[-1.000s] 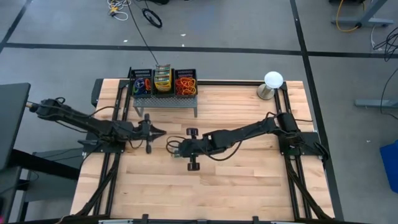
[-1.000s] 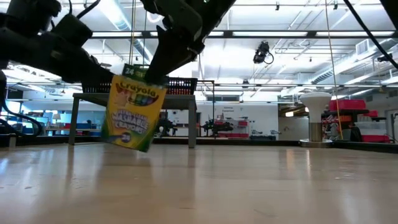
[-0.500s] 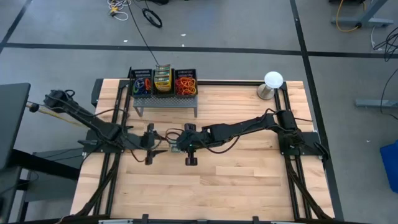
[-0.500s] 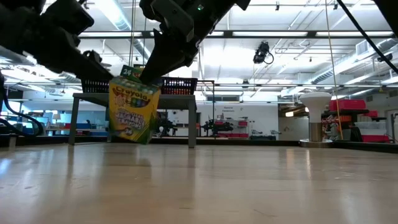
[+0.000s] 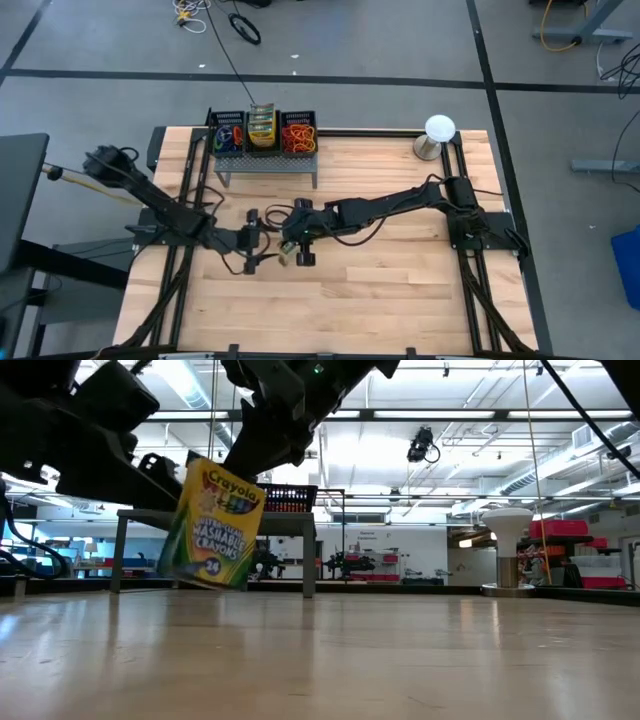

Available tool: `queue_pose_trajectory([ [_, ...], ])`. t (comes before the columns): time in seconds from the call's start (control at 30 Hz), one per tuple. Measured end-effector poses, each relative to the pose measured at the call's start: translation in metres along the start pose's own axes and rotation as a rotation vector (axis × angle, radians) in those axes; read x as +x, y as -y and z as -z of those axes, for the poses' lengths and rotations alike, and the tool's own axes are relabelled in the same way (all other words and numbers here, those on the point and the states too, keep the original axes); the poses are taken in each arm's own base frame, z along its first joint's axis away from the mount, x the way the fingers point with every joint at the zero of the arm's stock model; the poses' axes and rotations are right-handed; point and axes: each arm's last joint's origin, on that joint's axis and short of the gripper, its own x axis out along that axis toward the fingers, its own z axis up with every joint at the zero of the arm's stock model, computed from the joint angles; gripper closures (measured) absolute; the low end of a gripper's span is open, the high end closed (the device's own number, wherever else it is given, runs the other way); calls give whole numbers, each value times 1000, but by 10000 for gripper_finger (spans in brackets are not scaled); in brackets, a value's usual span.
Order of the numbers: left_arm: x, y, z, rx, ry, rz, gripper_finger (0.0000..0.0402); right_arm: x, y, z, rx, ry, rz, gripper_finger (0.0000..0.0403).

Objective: Pick & Place Office Desk Supplies
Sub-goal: Put the yellow crayon box into the middle black bin

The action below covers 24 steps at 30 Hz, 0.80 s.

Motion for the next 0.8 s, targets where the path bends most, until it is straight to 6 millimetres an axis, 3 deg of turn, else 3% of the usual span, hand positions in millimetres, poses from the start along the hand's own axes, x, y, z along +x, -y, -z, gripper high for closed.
queue_pose_trajectory([
  [0.53,1,5,3,-124,7,-31,78,0,2,-3,18,30,10,400],
  [0.8,2,7,-5,-195,87,-25,92,0,4,-5,58,48,14,400],
])
